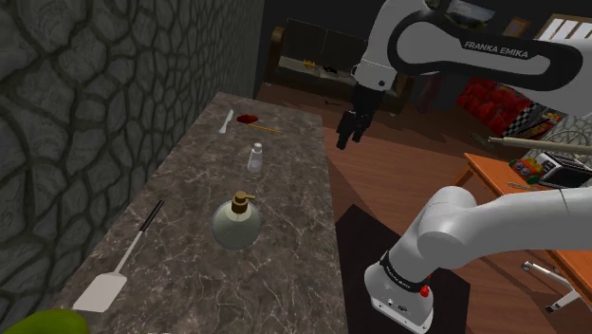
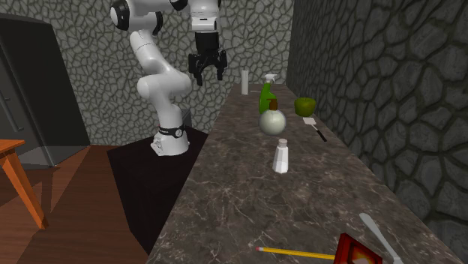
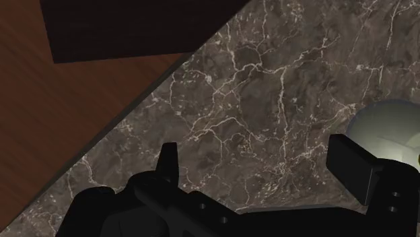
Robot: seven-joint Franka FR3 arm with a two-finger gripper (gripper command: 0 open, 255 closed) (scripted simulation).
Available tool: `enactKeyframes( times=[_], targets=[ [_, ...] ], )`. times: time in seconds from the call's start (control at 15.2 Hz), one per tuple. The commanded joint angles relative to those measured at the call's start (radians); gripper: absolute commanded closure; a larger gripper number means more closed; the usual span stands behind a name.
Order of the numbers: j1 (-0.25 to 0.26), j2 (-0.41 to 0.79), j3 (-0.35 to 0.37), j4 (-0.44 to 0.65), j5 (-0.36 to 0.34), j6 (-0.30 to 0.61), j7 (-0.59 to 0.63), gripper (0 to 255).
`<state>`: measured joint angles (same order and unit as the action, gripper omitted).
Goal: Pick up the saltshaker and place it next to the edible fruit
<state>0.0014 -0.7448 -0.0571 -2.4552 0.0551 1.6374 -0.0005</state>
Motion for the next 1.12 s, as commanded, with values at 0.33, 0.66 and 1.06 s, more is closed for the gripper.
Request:
enactKeyframes(
  times=[0.33,0.66,1.06],
  targets=[
    [0.021,0.180,-0.002,0.043,0.004,0.153,-0.038,0],
    [0.041,0.369,-0.002,0.120,0.013,0.280,-0.075,0],
    [0.060,0.597,0.003,0.255,0.027,0.392,-0.118,0]
  ],
)
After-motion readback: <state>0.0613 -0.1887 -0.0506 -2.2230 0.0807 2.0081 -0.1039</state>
